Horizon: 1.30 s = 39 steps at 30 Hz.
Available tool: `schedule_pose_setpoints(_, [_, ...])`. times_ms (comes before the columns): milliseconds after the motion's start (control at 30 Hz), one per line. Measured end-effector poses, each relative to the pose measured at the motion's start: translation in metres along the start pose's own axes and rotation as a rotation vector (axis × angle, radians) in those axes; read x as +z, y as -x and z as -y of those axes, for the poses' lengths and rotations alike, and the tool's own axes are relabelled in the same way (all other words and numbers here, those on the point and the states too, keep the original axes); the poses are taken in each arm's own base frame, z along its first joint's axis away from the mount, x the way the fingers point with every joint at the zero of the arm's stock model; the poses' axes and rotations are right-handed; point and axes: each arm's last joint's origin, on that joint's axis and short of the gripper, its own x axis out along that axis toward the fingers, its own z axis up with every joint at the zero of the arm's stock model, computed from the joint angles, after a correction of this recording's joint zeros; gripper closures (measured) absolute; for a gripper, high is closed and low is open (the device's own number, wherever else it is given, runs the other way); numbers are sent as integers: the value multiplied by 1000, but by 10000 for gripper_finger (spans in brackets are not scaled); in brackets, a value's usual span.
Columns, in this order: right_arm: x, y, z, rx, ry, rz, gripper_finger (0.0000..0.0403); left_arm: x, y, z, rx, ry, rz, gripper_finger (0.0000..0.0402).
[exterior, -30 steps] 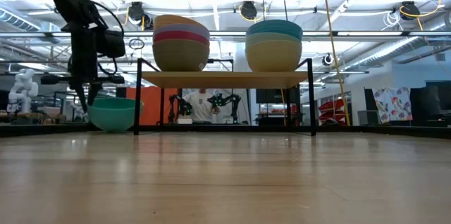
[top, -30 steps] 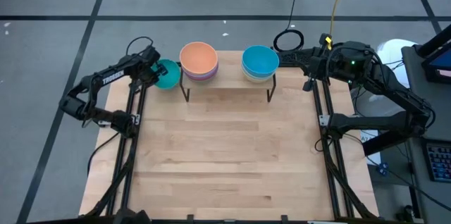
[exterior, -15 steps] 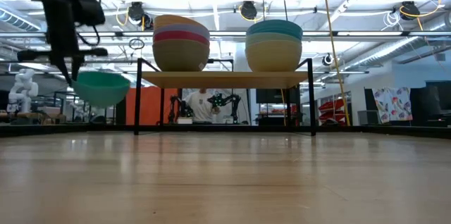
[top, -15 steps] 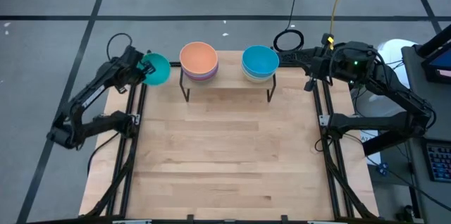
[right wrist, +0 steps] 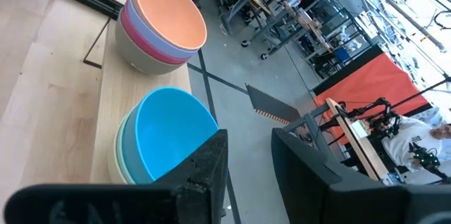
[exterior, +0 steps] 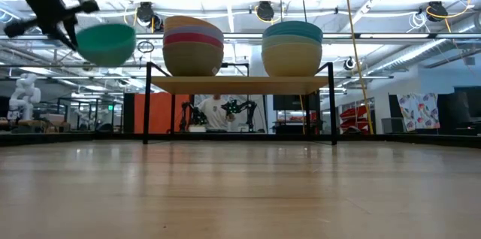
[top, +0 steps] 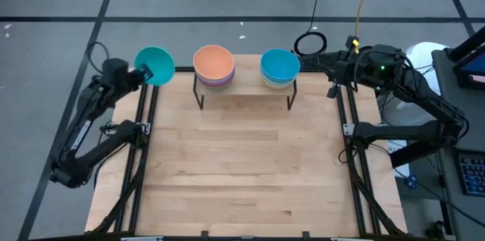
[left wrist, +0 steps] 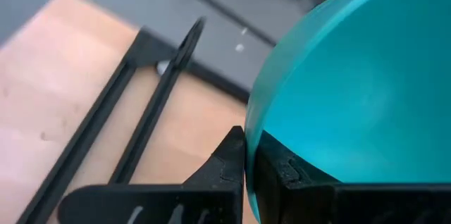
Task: Place and stack bowls onto a shelf
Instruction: Stack the light blue bowl on top of the blue bowl on the shelf
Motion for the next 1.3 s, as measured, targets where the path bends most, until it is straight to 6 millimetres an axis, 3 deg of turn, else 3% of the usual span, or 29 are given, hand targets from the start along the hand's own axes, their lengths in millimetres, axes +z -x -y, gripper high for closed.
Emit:
schedule_pose_setpoints(233, [0,0,0,1,-21,-1,300,20,54,6,-146,-2,175,392])
schedule_pose_setpoints(500, [0,0,0,1,-44,-1,300,46,114,22,-320,-123,304,392])
schedule_pose_setpoints(767, [0,0,0,-4,-56,-3,300,72,158,44,-485,-291,360,392])
schedule_pose_setpoints(967, [0,2,4,-82,-169,-25,300,94,164,73,-582,-394,330,392])
schedule_pose_setpoints(1300, [3,7,7,-113,-289,28,300,125,134,128,-687,-525,239,392])
